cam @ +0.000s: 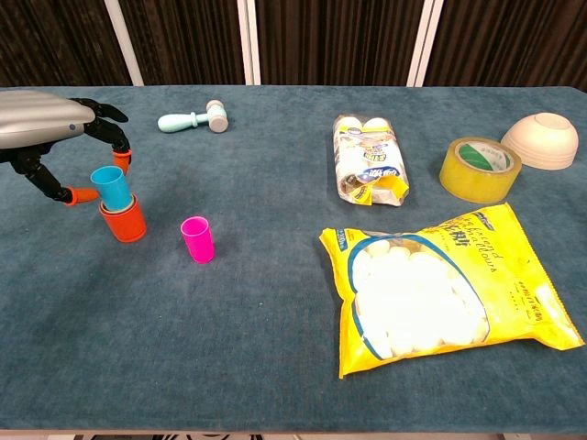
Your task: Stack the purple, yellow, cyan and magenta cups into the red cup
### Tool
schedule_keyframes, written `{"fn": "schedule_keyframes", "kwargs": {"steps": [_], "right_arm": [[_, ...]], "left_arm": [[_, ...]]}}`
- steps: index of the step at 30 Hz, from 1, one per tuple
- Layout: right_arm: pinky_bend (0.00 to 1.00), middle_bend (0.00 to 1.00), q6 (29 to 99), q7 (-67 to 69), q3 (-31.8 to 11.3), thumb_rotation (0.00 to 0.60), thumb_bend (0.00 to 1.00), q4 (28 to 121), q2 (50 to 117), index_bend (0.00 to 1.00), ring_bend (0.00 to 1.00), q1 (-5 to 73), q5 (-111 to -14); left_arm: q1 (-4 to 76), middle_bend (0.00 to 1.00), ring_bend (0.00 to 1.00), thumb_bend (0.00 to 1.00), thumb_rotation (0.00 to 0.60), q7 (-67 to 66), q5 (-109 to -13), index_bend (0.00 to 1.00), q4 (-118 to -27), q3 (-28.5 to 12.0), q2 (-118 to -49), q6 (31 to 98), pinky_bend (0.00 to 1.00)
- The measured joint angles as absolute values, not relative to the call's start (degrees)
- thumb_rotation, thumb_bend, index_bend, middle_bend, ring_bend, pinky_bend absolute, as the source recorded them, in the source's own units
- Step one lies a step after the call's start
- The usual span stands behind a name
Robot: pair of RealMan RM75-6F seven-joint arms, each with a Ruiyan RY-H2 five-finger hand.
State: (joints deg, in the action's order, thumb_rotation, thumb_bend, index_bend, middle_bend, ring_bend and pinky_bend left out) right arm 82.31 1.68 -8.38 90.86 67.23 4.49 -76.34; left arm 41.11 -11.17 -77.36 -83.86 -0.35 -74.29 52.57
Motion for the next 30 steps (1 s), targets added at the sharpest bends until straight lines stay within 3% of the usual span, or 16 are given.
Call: {"fn": "schedule_keyframes", "kwargs": {"steps": [8,12,30], "right_arm": [[0.0,0.04,82.16,1.73,-8.38,0.6,0.32,90.86,67.22,0.11,0.1,4.54,-76.29],[0.0,0.04,82.22,1.69,-8.42,0.6,0.32,90.97,67.15,0.11,0.1,4.51,-76.24],[0.0,0.04,82.43,1.9,-8.66,0.6,0.32,91.5,66.73,0.11,0.1,4.32,-75.88]], "left_arm": [[41.34,0.23,0.0,0.27,0.6,-13.18,-76.15,0.22,-84.38,-0.07,-73.54,50.42,0.0],[41.53,0.23,0.0,0.25,0.6,-13.58,-75.95,0.17,-86.05,-0.52,-72.64,50.41,0.0],[43.94,0.23,0.0,0.24,0.6,-13.73,-76.29,0.22,-91.45,-2.95,-74.22,48.84,0.0]]}}
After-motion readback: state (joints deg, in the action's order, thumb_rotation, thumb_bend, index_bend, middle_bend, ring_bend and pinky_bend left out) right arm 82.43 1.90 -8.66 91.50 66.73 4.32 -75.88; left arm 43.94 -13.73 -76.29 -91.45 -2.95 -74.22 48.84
